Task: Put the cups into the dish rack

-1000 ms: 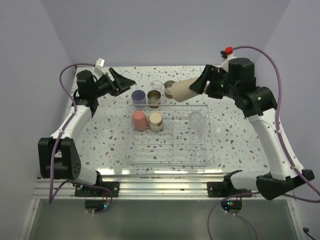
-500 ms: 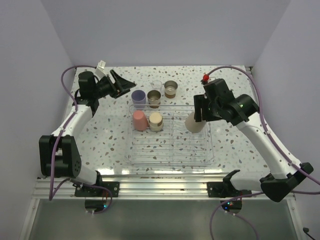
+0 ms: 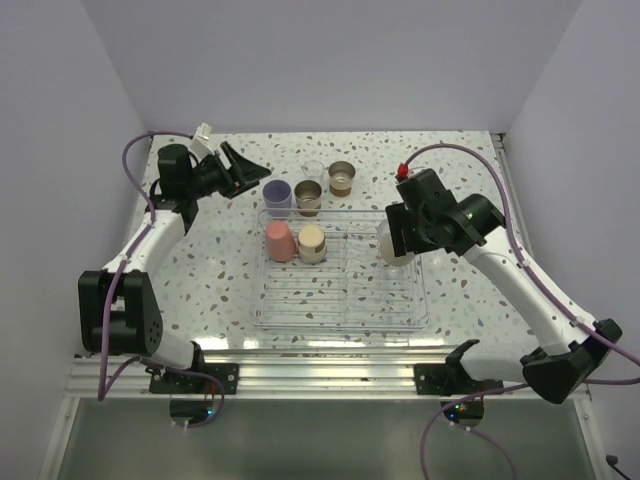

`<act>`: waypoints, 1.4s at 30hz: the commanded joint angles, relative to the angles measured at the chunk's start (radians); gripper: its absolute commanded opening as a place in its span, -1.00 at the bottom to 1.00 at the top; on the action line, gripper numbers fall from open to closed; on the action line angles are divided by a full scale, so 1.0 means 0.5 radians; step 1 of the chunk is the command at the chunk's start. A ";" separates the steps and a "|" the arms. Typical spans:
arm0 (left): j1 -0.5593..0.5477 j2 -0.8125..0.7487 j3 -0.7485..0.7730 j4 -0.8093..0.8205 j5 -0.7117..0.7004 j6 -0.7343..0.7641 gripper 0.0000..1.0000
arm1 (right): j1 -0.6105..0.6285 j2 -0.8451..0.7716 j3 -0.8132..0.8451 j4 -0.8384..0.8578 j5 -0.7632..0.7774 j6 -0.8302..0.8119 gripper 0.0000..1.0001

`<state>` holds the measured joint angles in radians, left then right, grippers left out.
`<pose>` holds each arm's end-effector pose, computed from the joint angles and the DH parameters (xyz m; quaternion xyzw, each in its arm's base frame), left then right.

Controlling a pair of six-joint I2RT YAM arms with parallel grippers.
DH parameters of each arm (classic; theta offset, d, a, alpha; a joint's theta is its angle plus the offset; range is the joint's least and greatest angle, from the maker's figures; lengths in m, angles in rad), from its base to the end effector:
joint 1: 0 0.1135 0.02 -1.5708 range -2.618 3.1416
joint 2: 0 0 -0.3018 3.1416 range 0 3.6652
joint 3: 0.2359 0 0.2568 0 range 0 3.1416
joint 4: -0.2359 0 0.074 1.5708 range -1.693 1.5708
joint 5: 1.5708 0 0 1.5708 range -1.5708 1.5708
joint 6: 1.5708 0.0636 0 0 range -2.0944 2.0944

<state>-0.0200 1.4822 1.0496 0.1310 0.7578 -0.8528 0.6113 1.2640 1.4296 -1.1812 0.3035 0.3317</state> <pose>0.3590 -0.0509 0.3282 -0.1021 0.7730 -0.5028 0.3733 0.2044 0.1200 0.3871 -0.0914 0.9472 -0.0065 0.3074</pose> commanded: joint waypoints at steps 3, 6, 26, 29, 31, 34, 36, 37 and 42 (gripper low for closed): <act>0.009 -0.084 -0.038 -0.047 -0.031 0.061 0.43 | 0.035 0.046 -0.080 0.022 0.083 -0.047 -1.00; 0.012 -0.087 -0.047 -0.060 -0.040 0.067 0.43 | 0.048 0.055 -0.070 -0.006 0.108 -0.053 -1.00; 0.009 -0.093 -0.084 -0.050 -0.071 0.052 0.40 | 0.072 -0.123 0.031 -0.248 -0.098 -0.004 -1.00; 0.009 -0.102 -0.087 -0.066 -0.074 0.061 0.40 | 0.072 -0.108 -0.033 -0.233 -0.107 -0.004 -1.00; 0.009 -0.114 -0.093 -0.078 -0.080 0.070 0.40 | 0.069 -0.104 -0.058 -0.215 -0.125 -0.007 -1.00; 0.009 -0.127 -0.111 -0.093 -0.083 0.080 0.40 | 0.072 -0.095 -0.125 -0.169 -0.150 -0.019 -1.00; 0.009 -0.136 -0.114 -0.096 -0.083 0.083 0.40 | 0.069 -0.080 -0.141 -0.150 -0.153 -0.037 -1.00; 0.009 -0.139 -0.120 -0.102 -0.086 0.089 0.40 | 0.072 -0.080 -0.162 -0.138 -0.156 -0.044 -1.00; 0.009 -0.154 -0.130 -0.121 -0.089 0.107 0.40 | 0.075 -0.058 -0.211 -0.110 -0.193 -0.056 -1.00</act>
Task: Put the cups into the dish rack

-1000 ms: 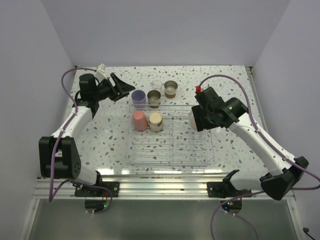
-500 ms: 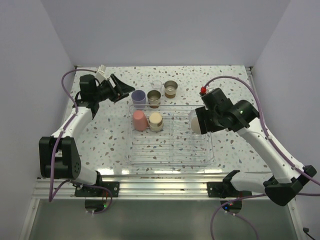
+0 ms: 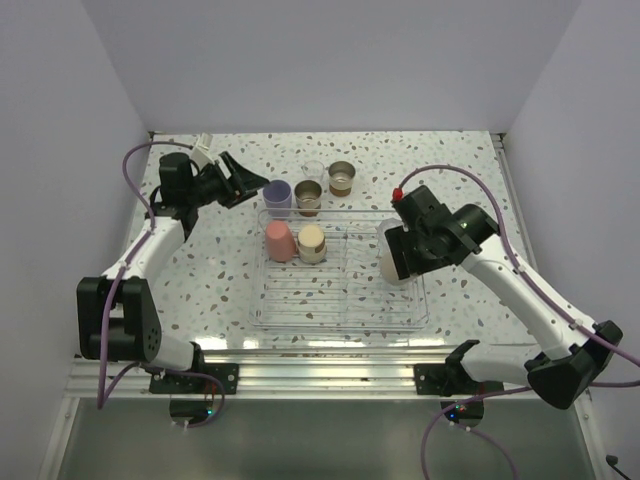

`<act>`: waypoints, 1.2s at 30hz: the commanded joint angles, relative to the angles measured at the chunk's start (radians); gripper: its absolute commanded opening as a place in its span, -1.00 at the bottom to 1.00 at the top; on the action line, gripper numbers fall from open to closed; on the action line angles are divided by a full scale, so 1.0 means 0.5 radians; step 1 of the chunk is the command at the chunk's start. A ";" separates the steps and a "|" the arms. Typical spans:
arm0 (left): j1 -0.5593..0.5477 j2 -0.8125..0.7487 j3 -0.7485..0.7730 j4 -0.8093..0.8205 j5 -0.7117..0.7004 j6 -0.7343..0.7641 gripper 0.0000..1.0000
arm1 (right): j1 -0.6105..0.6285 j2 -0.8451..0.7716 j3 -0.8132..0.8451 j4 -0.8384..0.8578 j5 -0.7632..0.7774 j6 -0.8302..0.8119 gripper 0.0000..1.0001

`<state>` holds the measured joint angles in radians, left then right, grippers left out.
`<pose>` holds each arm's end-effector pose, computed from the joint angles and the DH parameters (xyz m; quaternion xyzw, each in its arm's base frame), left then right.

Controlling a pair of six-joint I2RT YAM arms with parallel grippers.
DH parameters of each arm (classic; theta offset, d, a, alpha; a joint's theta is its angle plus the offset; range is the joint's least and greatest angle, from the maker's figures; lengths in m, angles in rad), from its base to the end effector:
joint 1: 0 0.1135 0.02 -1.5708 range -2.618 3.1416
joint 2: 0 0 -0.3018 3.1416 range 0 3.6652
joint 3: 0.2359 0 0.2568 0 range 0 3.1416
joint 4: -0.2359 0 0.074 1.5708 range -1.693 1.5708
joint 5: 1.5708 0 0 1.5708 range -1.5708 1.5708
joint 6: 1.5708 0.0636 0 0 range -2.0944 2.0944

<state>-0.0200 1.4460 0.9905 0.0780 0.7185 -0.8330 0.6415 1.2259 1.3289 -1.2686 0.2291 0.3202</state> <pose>0.3455 -0.0488 0.3121 -0.1248 0.7894 -0.4824 0.3586 0.1799 0.1163 0.3580 -0.1330 0.9643 -0.0068 0.2290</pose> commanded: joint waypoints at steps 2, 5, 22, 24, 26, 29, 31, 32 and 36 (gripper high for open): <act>0.009 -0.088 -0.021 -0.021 -0.007 0.071 0.40 | 0.012 0.021 -0.032 0.067 -0.038 -0.039 -1.00; 0.009 -0.097 -0.030 -0.024 -0.010 0.080 0.40 | 0.012 0.033 -0.050 0.077 -0.019 -0.051 -1.00; 0.009 -0.106 -0.039 -0.073 -0.017 0.135 0.39 | 0.015 0.269 -0.007 0.015 0.168 -0.027 -1.00; 0.012 -0.106 -0.042 -0.076 -0.017 0.138 0.40 | 0.015 0.300 0.020 0.003 0.201 -0.024 -1.00; 0.012 -0.106 -0.042 -0.076 -0.013 0.147 0.40 | 0.018 0.319 0.057 -0.006 0.211 -0.027 -1.00; 0.012 -0.100 -0.048 -0.082 -0.017 0.153 0.39 | 0.018 0.371 0.131 -0.028 0.232 -0.039 -1.00; 0.012 -0.100 -0.051 -0.085 -0.017 0.160 0.39 | 0.015 0.416 0.189 -0.052 0.253 -0.048 -1.00; 0.012 -0.100 -0.051 -0.085 -0.014 0.166 0.39 | 0.018 0.426 0.208 -0.058 0.260 -0.051 -1.00; 0.012 -0.097 -0.054 -0.095 -0.023 0.178 0.39 | 0.015 0.478 0.281 -0.089 0.272 -0.070 -0.81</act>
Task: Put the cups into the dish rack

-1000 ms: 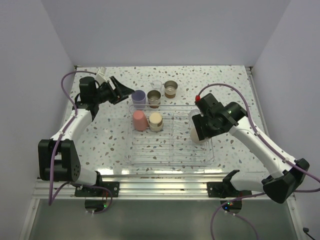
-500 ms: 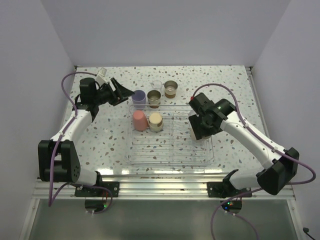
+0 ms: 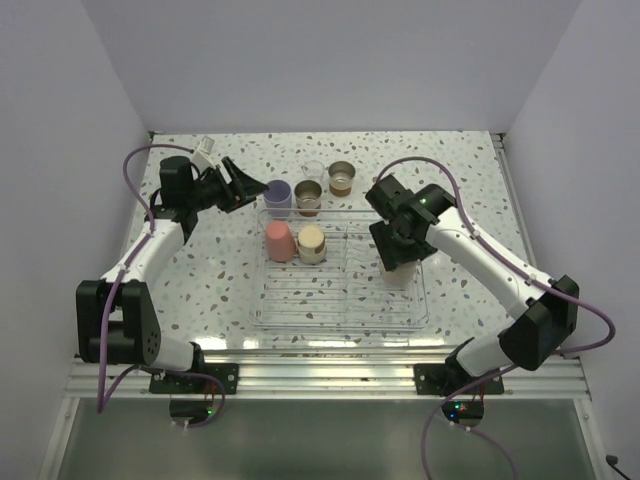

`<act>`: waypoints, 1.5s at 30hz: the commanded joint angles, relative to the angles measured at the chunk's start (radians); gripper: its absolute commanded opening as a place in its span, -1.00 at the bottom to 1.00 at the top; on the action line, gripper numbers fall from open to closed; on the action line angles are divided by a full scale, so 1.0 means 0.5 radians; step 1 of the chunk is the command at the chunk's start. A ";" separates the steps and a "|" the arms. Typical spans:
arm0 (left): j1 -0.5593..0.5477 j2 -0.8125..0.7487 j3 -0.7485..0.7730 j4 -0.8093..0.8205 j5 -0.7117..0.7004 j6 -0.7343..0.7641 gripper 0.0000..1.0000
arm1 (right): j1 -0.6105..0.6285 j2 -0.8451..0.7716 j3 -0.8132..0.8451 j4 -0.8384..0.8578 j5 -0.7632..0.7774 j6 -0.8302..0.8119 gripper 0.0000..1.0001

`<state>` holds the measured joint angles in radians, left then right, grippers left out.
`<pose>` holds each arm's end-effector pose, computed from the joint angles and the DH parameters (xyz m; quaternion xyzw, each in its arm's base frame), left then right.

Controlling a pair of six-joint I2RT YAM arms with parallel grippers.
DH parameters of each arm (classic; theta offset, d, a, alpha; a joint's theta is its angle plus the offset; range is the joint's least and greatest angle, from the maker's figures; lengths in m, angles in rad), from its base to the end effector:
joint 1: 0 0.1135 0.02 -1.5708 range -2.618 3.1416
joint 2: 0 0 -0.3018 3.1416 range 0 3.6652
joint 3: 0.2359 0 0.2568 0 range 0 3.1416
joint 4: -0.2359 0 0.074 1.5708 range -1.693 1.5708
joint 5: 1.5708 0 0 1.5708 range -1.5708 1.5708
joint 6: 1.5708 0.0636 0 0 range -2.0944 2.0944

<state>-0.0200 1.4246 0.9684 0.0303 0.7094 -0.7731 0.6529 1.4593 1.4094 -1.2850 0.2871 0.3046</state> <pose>0.3371 -0.0482 0.3055 -0.1149 0.8022 -0.4655 0.3558 0.2257 0.1499 0.3297 -0.1537 0.9709 -0.0724 0.1688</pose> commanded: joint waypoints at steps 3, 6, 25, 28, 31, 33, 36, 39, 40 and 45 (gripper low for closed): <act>0.012 -0.051 -0.010 -0.008 -0.007 0.067 0.39 | -0.005 0.042 0.157 -0.068 0.159 -0.051 -0.26; 0.016 -0.045 -0.010 -0.008 -0.007 0.073 0.39 | 0.001 0.066 0.206 -0.081 0.159 -0.057 0.18; 0.019 0.019 0.030 0.016 -0.011 0.058 0.39 | 0.035 0.119 0.301 -0.084 0.147 -0.033 0.94; 0.019 0.041 0.063 0.004 -0.026 0.064 0.39 | 0.038 0.100 0.335 -0.081 0.147 -0.023 0.96; 0.019 0.096 0.192 -0.057 -0.069 0.101 0.39 | 0.038 0.073 0.421 -0.084 0.150 -0.005 0.97; 0.019 0.157 0.260 -0.146 -0.108 0.135 0.39 | 0.035 0.054 0.501 -0.084 0.153 0.007 0.97; 0.016 0.276 0.425 -0.260 -0.209 0.205 0.37 | 0.035 0.036 0.583 -0.078 0.126 0.020 0.96; 0.012 0.448 0.628 -0.487 -0.381 0.343 0.30 | 0.038 0.017 0.602 -0.068 0.086 0.044 0.97; 0.009 0.491 0.722 -0.593 -0.424 0.377 0.28 | 0.035 0.014 0.596 -0.065 0.085 0.047 0.97; -0.091 0.801 1.026 -0.901 -0.685 0.601 0.19 | 0.035 -0.022 0.532 -0.062 0.104 0.081 0.97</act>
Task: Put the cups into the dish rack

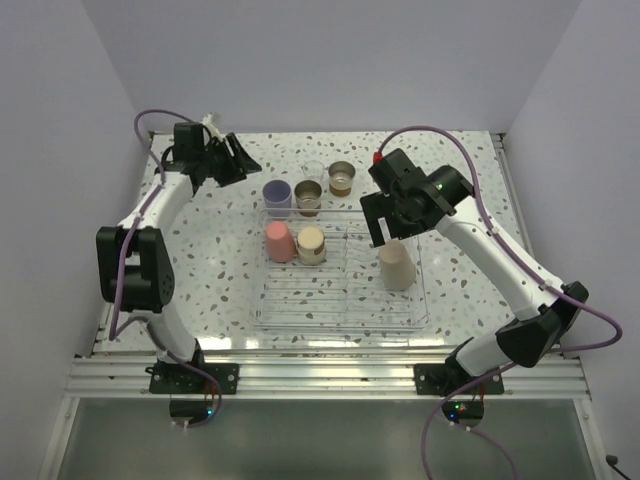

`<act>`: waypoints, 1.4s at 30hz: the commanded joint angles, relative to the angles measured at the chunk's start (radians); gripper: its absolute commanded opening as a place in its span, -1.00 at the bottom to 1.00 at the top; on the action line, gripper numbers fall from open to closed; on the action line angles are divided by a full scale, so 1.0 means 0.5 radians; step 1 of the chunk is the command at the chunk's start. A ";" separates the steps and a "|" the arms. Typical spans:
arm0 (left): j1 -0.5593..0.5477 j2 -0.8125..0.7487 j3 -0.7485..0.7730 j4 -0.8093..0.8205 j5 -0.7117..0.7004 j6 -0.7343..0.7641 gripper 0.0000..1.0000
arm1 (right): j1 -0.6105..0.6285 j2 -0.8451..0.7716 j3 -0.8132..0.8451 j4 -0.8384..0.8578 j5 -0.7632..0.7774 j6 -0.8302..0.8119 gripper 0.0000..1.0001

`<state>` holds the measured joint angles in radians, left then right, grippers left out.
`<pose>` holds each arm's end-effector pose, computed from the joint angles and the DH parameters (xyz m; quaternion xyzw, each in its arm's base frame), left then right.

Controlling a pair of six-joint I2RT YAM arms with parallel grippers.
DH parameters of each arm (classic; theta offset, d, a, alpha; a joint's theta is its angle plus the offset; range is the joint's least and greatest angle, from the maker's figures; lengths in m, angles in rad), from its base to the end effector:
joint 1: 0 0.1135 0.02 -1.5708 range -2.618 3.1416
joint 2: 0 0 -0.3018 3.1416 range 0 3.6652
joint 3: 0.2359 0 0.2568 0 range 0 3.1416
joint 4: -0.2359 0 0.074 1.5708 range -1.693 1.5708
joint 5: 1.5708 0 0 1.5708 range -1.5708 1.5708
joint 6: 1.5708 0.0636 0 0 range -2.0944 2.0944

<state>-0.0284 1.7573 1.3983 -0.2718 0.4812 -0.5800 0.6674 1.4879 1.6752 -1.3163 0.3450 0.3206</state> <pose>0.4351 -0.0418 0.3016 -0.1320 0.8626 -0.3344 0.3560 0.2383 0.1604 0.3987 -0.1288 0.9533 -0.0451 0.2695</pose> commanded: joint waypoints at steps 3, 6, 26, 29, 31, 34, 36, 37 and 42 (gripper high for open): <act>-0.167 0.259 0.317 -0.441 -0.361 0.301 0.20 | 0.009 -0.101 -0.034 0.000 0.009 0.061 0.97; -0.213 0.326 0.357 -0.447 -0.398 0.304 0.20 | 0.006 -0.104 -0.040 -0.006 0.034 0.067 0.97; -0.189 0.272 0.354 -0.398 -0.511 0.338 -1.00 | 0.009 -0.012 0.122 -0.058 0.022 0.055 0.97; -0.100 0.112 0.299 -0.334 -0.469 0.280 -1.00 | 0.009 0.018 0.217 -0.067 -0.033 0.061 0.97; -0.051 0.039 0.247 -0.267 -0.417 0.222 -1.00 | 0.009 0.034 0.266 -0.049 -0.098 0.064 0.97; 0.026 -0.130 0.167 -0.126 -0.267 0.124 -1.00 | 0.006 0.034 0.346 0.083 -0.395 0.086 0.97; 0.048 -0.253 0.085 -0.012 -0.061 0.062 -1.00 | 0.003 0.022 0.362 0.270 -0.683 0.150 0.97; 0.051 -0.287 0.051 0.131 0.028 -0.029 -1.00 | 0.003 0.015 0.353 0.346 -0.796 0.187 0.97; 0.112 -0.495 -0.451 1.246 0.754 -0.673 -1.00 | -0.080 0.122 0.398 0.807 -1.467 0.469 0.97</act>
<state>0.0116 1.5528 1.2968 -0.0635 0.5854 -0.6876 0.6586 1.5146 1.8236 -1.1057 -0.0887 0.4503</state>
